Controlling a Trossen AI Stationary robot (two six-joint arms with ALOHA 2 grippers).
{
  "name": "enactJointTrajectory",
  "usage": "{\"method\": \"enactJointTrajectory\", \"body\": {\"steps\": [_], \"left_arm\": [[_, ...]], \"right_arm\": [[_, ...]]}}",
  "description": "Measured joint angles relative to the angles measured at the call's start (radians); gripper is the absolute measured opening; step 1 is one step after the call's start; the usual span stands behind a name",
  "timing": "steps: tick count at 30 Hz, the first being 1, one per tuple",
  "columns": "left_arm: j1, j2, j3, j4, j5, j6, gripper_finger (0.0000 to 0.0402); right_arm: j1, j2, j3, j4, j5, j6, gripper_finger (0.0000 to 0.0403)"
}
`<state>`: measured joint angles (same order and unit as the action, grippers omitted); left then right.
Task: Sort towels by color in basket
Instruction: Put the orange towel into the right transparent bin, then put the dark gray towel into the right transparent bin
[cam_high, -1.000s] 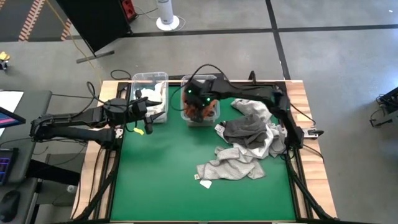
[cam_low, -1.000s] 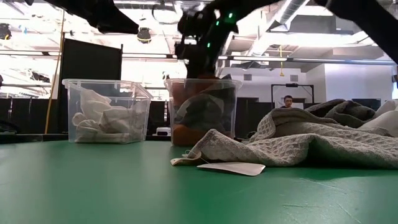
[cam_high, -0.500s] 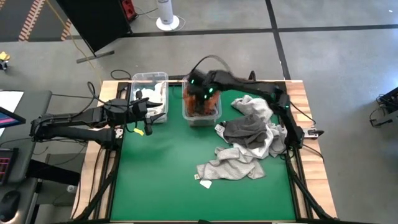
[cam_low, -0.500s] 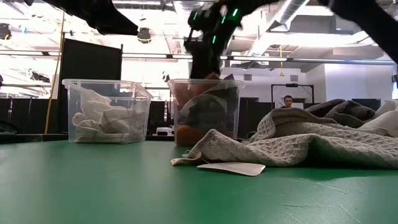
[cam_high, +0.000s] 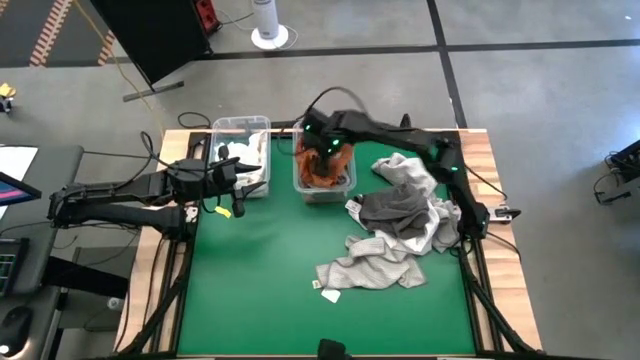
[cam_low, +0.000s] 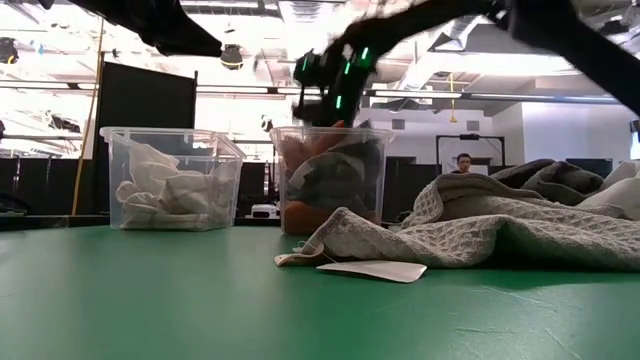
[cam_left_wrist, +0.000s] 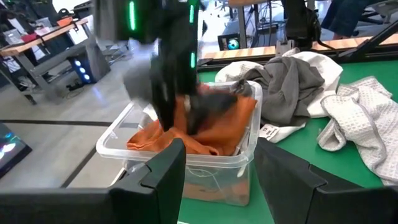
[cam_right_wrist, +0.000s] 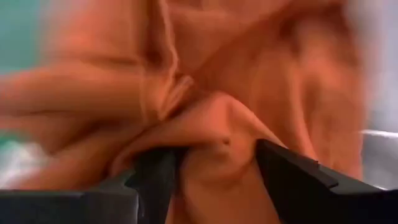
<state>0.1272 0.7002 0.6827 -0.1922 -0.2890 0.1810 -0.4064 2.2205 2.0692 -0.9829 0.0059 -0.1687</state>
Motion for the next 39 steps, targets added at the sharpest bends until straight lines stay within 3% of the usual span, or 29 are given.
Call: {"method": "enactJointTrajectory", "body": {"steps": [6, 11, 21, 26, 29, 32, 39], "left_arm": [[0.000, 0.000, 0.000, -0.023, 0.000, -0.002, 0.0183], [0.000, 0.000, 0.000, -0.030, 0.000, 0.005, 0.0183], [0.000, 0.000, 0.000, -0.037, 0.000, 0.005, 0.0183], [0.000, 0.000, 0.000, -0.069, -0.001, -0.003, 0.0183], [0.000, 0.000, 0.000, -0.081, -0.001, -0.004, 0.0183], [0.000, -0.001, 0.000, -0.082, -0.001, -0.005, 0.0183], [-0.003, -0.001, 0.000, -0.089, -0.001, -0.015, 0.0183]], "right_arm": [[-0.005, 0.136, 0.008, 0.005, -0.001, -0.012, 0.0264], [-0.001, 0.116, 0.002, -0.010, -0.001, -0.017, 0.0264], [0.000, -0.253, 0.001, -0.050, 0.114, -0.005, 0.0264], [0.025, -0.411, -0.004, -0.349, 0.135, 0.091, 0.0264], [0.074, -0.476, -0.095, -0.500, 0.200, 0.202, 0.0264], [0.128, -0.546, -0.263, -0.524, 0.225, 0.301, 0.0264], [0.223, -0.698, -0.700, -0.252, 0.151, 0.423, 0.0264]]}}
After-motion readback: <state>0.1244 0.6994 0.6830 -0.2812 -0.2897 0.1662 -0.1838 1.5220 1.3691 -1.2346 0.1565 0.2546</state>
